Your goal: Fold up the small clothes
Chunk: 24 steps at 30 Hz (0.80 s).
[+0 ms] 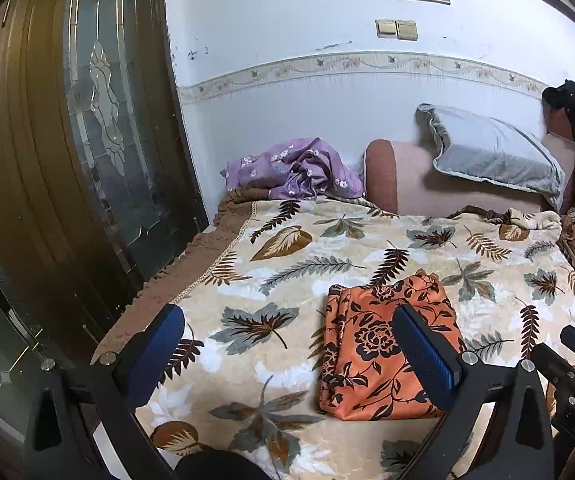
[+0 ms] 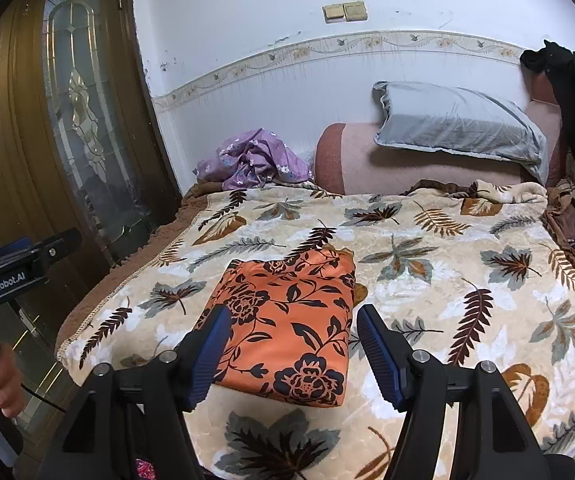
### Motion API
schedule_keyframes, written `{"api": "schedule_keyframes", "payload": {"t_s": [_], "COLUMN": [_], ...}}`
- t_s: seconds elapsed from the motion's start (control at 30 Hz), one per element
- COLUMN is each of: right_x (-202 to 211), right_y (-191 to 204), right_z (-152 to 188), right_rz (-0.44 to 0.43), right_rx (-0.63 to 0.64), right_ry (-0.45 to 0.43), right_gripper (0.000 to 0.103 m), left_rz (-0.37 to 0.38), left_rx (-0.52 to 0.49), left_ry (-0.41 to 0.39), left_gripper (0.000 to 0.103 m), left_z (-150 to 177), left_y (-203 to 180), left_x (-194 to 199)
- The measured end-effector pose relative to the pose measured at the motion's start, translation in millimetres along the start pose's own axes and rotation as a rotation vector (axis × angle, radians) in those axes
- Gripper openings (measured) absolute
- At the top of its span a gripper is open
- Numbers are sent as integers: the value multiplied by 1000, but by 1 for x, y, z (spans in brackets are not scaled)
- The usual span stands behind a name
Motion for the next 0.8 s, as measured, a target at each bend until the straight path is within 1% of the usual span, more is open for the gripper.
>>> {"api": "schedule_keyframes", "payload": {"t_s": [0.5,0.7,0.77,0.8], "right_x": [-9,-20,-24,-27], "right_y": [12,15,13,10], "right_z": [1,0,-3,-6], "right_rz": [3,-13,-27,-27], "right_rx": [34,31,21,15], "right_ry": [20,43,48,49], "right_gripper": [69,69,69,69], "left_rz": [23,56,53,52], "left_rx": [6,22,20,16], "left_ry": [-14,-6,-16,-6], "left_gripper": [103,103,103,103], "left_z": [-2,-5,-7,-7], "left_y": [5,9,9,9], "left_x": [1,-9,-14,-20]}}
Point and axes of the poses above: each gripper's, at about its wrist camera, not at the fingertips, and x roughly against the way its jaws point, y to its left, z to its underside, the point moved 4 cm from there along -x, roughly the way its jaws point, and after that the axes turned 8 degrees about z, right-handed, at the moved point
